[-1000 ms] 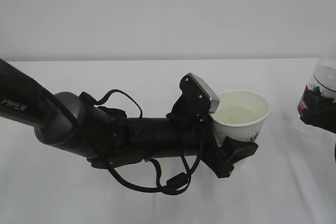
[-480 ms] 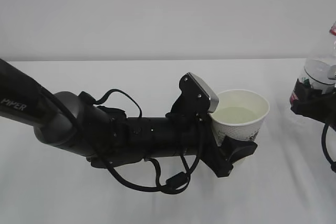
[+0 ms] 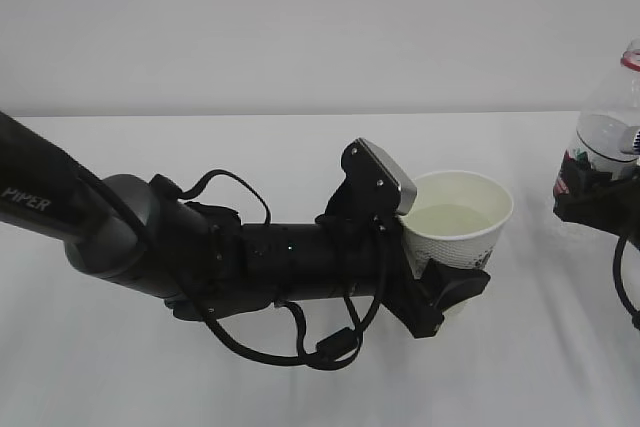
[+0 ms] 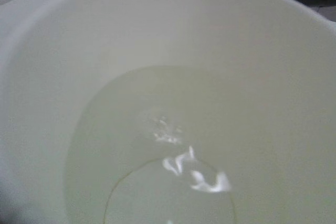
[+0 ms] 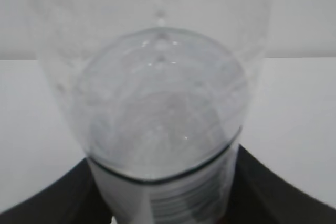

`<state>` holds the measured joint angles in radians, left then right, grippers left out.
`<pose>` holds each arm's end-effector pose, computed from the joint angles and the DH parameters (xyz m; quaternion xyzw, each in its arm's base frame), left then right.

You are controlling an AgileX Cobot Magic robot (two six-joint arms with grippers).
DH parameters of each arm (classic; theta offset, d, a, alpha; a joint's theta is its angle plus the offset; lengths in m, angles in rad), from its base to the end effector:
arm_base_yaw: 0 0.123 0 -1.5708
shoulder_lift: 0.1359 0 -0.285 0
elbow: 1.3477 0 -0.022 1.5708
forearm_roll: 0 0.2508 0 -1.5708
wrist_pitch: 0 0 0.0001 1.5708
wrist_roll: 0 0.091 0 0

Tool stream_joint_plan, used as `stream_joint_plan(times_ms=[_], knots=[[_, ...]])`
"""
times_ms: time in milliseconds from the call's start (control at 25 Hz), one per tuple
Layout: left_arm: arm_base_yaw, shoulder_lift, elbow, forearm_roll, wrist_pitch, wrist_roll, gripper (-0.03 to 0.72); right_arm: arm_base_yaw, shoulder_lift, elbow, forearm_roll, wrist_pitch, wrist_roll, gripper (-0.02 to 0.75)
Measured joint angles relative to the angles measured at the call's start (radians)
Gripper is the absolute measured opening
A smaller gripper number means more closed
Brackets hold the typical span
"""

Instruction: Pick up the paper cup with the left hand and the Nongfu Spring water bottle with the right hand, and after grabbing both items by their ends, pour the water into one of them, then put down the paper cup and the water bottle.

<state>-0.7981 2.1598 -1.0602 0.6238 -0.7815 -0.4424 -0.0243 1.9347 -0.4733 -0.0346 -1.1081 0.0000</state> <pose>0.2656 -0.3260 0.1080 0.4321 0.6803 -0.3713 0.4610 0.2949 -0.0044 0.1074 -0.0059 0.7947 0.0002 0.6070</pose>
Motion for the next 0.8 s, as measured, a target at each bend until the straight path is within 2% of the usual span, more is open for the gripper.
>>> stream_joint_plan(times_ms=[800], knots=[[0.0, 0.0, 0.0, 0.0, 0.017, 0.0, 0.546, 0.0, 0.063, -0.03, 0.0, -0.018, 0.038, 0.413]])
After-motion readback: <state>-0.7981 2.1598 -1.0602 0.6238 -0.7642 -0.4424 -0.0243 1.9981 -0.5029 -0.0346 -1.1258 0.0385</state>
